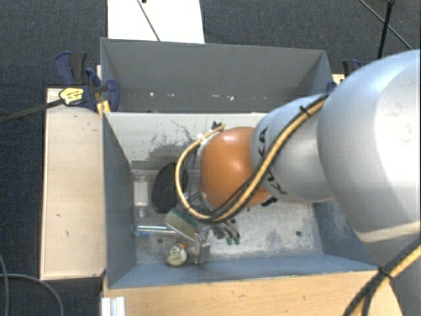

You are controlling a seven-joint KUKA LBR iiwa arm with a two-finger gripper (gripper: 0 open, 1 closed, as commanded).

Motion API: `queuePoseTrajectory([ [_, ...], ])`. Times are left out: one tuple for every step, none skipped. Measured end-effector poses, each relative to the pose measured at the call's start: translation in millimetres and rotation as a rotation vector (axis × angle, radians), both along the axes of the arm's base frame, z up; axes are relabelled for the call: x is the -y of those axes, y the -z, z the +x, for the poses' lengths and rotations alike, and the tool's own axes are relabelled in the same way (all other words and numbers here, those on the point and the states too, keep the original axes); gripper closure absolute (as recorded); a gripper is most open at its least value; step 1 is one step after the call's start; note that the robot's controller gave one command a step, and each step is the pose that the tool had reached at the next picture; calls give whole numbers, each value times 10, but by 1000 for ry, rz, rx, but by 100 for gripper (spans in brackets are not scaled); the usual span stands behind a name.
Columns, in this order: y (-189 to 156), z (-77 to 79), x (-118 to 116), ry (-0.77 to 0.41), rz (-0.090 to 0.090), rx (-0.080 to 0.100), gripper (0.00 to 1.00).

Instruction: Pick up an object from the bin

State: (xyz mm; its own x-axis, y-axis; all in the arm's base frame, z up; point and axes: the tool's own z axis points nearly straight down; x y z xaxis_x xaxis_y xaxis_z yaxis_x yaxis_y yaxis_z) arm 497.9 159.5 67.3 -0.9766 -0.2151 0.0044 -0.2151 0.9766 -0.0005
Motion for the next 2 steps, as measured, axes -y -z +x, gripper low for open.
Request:
queuePoseTrajectory([
  [-29, 18, -6, 7, 3, 5, 100],
  [-1975, -7, -189, 31, 5, 15, 100],
])
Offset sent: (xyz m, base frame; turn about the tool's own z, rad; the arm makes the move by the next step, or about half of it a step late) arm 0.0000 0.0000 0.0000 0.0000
